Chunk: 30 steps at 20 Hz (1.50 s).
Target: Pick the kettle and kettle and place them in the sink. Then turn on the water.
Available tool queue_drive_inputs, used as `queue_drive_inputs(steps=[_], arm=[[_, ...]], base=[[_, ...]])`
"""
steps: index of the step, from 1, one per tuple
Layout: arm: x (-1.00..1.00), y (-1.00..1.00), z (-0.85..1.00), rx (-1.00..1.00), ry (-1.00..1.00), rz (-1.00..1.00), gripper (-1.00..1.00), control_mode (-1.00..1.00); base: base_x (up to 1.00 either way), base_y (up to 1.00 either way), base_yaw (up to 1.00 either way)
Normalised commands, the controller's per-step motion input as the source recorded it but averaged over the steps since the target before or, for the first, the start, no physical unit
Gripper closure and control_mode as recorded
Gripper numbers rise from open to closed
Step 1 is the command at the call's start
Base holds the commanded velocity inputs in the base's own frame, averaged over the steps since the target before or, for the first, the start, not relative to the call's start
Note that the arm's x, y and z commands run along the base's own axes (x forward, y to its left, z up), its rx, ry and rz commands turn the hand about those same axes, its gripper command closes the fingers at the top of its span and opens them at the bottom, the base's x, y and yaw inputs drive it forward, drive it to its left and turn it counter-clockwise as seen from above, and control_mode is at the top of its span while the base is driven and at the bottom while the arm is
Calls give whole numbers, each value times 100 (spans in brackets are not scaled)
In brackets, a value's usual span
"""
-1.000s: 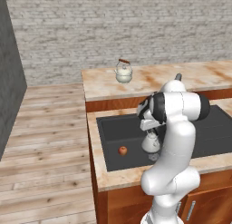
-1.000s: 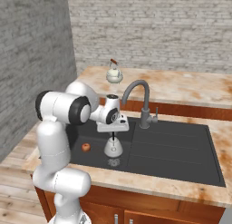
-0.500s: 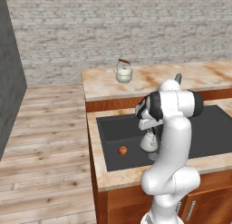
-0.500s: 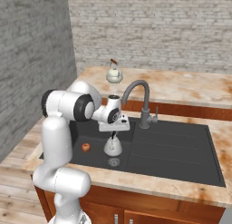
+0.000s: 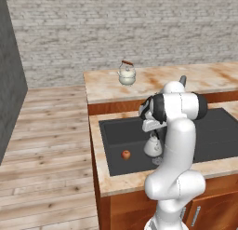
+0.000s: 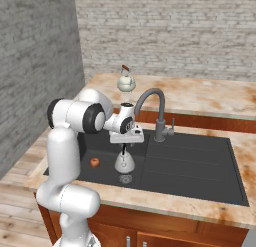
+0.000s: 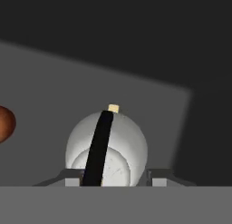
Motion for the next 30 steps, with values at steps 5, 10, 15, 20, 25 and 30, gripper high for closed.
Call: queue_drive_inputs(steps=[5,10,15,20,25,30], arm=[[0,0,0,0,0,0,-100,-100],[-5,0,1,0,-2,0,-100,-100],[-23,11,0,0,-1,0,-100,-100],[-23,30,0,0,-1,0,-100,-100],[-8,19,30,0,-8,0,-100,-100],[0,0,46,0,-10,0,-100,-100]], base=[[0,0,0],[0,0,0],[0,0,0],[0,0,0],[0,0,0],[0,0,0]])
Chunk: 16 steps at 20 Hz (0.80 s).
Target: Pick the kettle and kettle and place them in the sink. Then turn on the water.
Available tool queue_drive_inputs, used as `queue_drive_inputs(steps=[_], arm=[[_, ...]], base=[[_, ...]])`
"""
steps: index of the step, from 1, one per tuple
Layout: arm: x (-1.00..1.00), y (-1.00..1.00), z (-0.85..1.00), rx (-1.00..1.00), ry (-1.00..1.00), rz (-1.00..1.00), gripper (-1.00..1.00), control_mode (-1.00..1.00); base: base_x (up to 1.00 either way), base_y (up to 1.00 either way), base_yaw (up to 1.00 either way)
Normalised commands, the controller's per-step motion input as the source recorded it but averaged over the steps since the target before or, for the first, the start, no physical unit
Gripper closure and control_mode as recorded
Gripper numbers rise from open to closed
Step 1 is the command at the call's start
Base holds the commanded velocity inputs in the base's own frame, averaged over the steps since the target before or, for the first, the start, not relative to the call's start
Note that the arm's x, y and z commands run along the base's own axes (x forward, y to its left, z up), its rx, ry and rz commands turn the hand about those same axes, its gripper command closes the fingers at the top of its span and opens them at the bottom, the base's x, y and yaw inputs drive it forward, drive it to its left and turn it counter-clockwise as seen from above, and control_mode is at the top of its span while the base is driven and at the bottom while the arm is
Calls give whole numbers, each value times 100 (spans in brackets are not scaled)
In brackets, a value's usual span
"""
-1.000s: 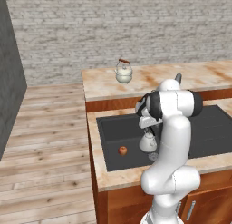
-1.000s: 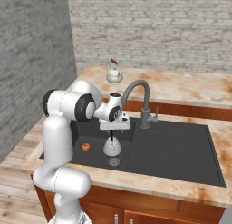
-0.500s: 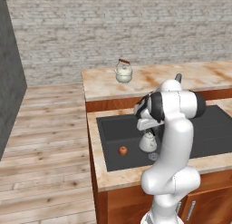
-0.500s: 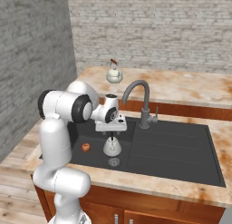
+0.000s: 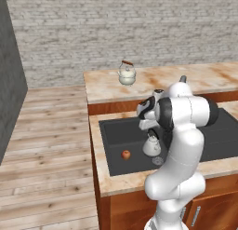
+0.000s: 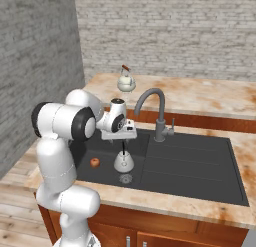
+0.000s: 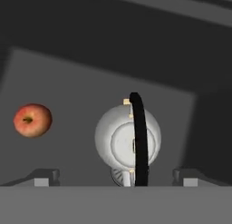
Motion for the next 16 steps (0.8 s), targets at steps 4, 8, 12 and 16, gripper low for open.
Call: queue_drive_inputs(steps=[4,8,12,16], arm=[[-19,0,34,0,-10,0,-100,-100],[-38,14,38,-1,-11,0,-100,-100],[-49,18,49,-1,-7,-3,-100,-100],[-55,9,56,0,-4,-5,-100,-100]], base=[[0,0,0],[0,0,0],[0,0,0],[0,0,0]])
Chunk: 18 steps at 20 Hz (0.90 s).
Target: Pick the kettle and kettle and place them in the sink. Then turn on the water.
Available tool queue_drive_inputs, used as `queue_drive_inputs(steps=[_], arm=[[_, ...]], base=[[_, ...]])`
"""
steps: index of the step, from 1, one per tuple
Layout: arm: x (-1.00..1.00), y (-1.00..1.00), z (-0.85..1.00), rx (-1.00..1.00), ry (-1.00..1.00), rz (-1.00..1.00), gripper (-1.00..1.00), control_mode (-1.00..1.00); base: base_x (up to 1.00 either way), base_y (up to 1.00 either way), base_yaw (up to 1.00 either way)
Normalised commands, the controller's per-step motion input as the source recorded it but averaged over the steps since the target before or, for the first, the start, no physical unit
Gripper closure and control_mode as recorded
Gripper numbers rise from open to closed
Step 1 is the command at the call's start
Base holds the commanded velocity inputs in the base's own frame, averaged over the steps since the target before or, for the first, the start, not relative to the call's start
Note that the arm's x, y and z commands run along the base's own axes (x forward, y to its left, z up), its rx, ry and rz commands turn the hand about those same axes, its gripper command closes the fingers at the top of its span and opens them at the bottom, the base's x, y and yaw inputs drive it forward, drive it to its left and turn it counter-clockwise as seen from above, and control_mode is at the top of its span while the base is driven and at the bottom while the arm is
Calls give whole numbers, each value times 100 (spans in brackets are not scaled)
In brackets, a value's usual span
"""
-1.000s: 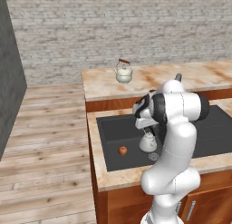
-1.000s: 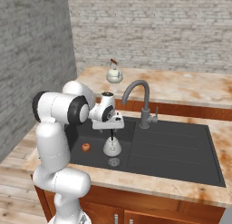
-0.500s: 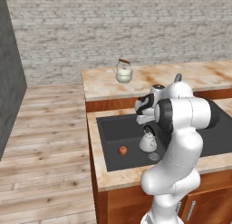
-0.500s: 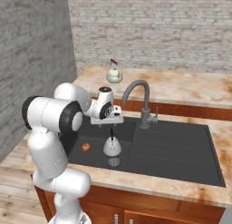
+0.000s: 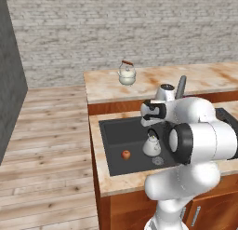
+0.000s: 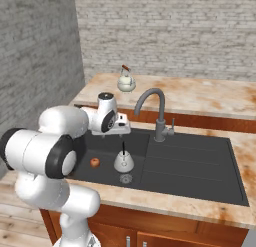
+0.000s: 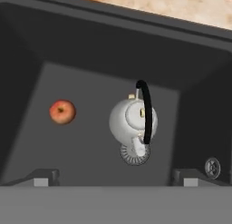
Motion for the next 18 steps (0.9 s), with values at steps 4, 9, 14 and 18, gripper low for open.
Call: queue_drive_inputs(steps=[4,9,14,18], arm=[[-43,0,62,0,0,-7,-100,-100],[-40,0,65,0,0,-8,-100,-100],[-39,0,62,0,0,-4,-100,-100],[-42,0,57,0,0,-5,-100,-100]], base=[[0,0,0],[0,0,0],[0,0,0],[0,0,0]])
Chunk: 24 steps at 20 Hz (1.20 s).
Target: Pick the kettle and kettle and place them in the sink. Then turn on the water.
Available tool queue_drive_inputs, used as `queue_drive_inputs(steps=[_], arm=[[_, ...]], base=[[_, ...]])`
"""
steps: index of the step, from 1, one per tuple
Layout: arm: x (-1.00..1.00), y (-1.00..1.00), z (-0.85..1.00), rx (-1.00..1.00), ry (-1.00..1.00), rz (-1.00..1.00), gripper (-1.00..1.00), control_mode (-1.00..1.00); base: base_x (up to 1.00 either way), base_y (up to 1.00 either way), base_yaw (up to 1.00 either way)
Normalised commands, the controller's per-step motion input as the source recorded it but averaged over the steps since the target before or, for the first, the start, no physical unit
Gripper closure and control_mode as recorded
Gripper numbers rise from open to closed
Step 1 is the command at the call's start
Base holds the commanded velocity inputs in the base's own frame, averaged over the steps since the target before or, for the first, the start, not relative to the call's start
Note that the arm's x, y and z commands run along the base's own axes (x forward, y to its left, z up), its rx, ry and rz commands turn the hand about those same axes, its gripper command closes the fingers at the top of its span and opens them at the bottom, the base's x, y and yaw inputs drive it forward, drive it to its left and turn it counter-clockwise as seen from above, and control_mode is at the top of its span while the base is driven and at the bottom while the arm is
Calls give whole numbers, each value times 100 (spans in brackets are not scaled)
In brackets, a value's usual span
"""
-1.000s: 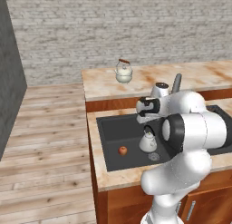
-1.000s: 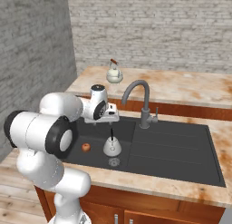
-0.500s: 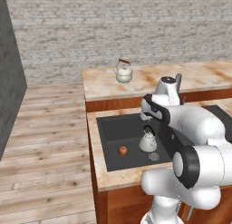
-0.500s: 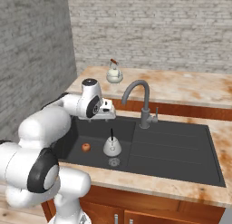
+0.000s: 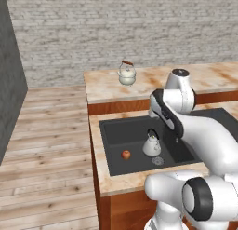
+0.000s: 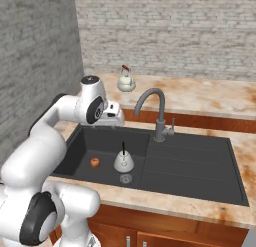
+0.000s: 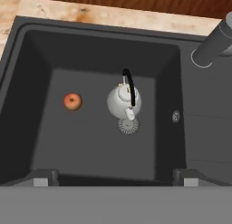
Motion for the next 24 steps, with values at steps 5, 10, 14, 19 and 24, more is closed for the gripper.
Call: queue_drive_inputs(steps=[5,10,14,19,24], arm=[[-39,-1,63,0,0,-4,-100,-100],[-49,-5,44,0,0,0,-100,-100],[-46,0,40,0,0,0,-100,-100],[-39,0,25,0,0,0,-100,-100],[-39,0,8,0,0,0,-100,-100]], base=[[0,0,0],[0,0,0],[0,0,0],[0,0,0],[0,0,0]])
